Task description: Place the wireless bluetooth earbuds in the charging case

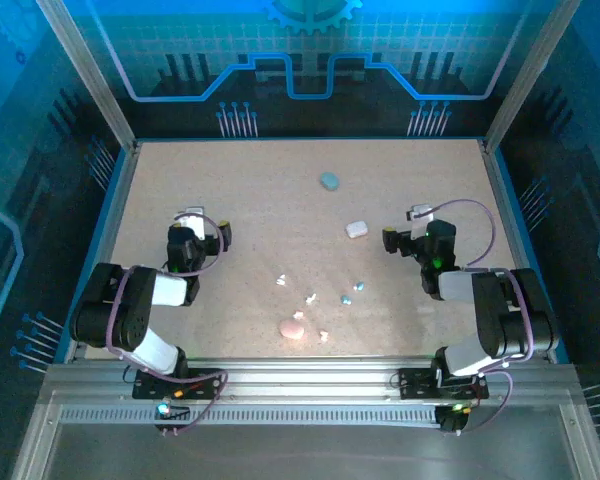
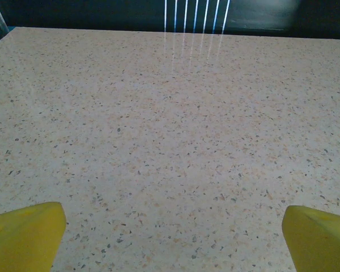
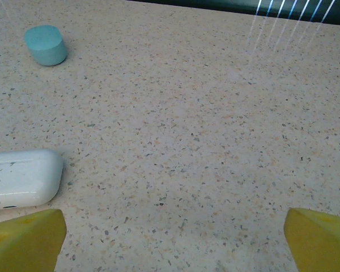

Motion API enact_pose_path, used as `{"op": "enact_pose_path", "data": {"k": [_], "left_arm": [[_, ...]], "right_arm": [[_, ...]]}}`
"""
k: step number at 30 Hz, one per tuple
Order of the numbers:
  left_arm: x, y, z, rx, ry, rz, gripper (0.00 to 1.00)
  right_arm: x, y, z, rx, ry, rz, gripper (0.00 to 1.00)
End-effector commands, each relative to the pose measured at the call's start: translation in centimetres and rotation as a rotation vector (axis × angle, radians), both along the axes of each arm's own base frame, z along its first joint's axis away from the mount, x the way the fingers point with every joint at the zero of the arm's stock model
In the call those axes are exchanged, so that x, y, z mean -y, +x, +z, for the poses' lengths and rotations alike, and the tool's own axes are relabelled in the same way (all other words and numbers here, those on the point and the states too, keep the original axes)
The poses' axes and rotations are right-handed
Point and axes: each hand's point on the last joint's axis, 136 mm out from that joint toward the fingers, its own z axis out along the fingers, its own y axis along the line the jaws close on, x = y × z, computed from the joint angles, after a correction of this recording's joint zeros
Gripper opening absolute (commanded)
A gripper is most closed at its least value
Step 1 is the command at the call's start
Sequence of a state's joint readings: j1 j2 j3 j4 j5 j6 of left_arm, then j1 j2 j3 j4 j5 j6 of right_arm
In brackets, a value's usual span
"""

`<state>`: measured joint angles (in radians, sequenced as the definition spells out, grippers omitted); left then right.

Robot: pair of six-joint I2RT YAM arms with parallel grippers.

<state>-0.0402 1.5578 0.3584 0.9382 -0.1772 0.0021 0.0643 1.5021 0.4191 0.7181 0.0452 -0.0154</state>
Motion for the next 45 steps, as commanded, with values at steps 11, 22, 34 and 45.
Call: {"op": "enact_pose_path", "data": {"k": [11, 22, 34, 45], "left_arm": [[-0.2, 0.6, 0.8, 0.014, -0.013, -0.011, 0.99], [0.0, 0.6, 0.8, 0.012, -0.016, -0.023, 0.99], [0.0, 0.6, 0.8, 0.013, -0.015, -0.024, 0.99], [1.1, -0.5, 3.2, 0.040, -0.025, -0.093, 0.99]], "right_arm": [[0.5, 0.8, 1.2, 0.039, 0.006, -0.028, 1.00], [0.7, 0.8, 1.3, 0.039, 0.030, -0.016, 1.00], [0.6, 0.8, 1.3, 0.041, 0.016, -0.022, 0.98], [0.0, 0.7, 3.8, -0.032, 0.026, 0.002, 0.93]]}}
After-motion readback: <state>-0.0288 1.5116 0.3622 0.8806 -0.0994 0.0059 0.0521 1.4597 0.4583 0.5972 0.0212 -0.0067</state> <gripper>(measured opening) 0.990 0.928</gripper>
